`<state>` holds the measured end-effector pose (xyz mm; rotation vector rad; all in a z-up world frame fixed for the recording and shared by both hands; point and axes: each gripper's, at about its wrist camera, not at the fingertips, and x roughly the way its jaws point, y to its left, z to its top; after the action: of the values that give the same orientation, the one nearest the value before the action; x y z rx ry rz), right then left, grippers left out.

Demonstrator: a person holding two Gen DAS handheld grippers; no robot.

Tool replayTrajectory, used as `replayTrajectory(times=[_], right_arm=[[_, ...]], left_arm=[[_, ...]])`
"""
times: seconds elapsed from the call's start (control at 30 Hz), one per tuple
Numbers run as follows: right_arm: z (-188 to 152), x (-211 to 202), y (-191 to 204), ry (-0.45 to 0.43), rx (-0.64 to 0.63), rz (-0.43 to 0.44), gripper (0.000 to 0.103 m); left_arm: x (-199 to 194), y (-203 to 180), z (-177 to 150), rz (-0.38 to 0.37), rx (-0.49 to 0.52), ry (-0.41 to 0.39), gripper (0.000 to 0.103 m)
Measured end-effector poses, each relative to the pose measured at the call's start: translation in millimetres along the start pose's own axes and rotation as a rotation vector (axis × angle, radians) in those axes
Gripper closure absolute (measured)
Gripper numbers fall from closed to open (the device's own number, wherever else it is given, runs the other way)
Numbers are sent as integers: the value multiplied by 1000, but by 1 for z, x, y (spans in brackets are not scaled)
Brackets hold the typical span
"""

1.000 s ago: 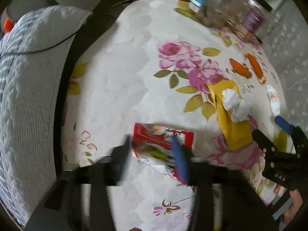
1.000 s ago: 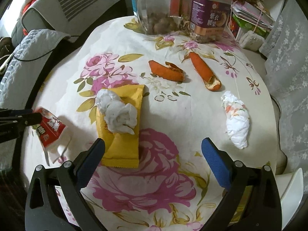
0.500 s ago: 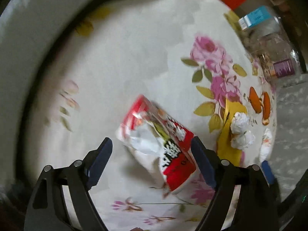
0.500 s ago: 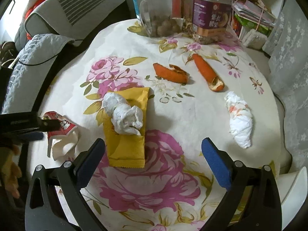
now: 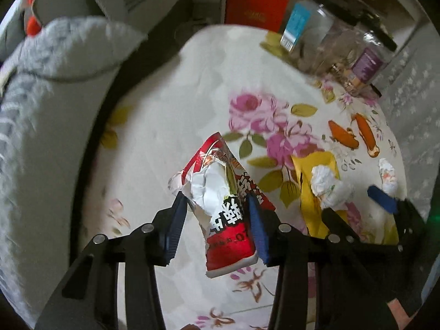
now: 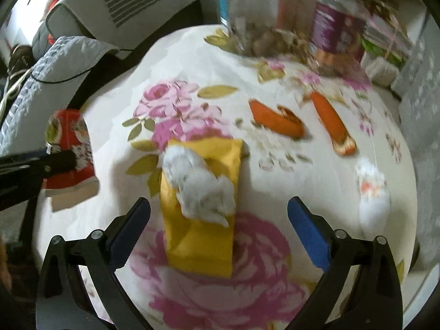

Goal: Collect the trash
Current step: 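Grasp the crumpled white tissue with the right gripper while the left lifts the wrapper, then carry the tissue and the red wrapper over the white bin with both grippers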

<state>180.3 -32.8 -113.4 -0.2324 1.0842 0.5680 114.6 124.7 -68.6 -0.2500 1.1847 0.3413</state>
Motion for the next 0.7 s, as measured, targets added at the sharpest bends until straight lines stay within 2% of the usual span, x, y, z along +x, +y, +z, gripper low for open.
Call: replayTrajectory(times=[0.07,0.13,0.17,0.2,0.33,0.7], right_arm=[[4,6,6,-7,-32,6,23],[7,14,9,24,-36,27,50],[7,20,10,45,-31,30,55],[6,22,10,57,-27,27,64],[6,20,6,55,11,45,70],[10,-31,0,-76,41,35,70]], left_arm=[[-2,2,1,14,23,-16,59],[1,3,2,14,34,-10,58],[3,4,2,11,34,-2,58],[4,5,2,10,33,2,58],[5,1,3,9,30,-12,58],[-20,-18,7,-8,66,-108,58]])
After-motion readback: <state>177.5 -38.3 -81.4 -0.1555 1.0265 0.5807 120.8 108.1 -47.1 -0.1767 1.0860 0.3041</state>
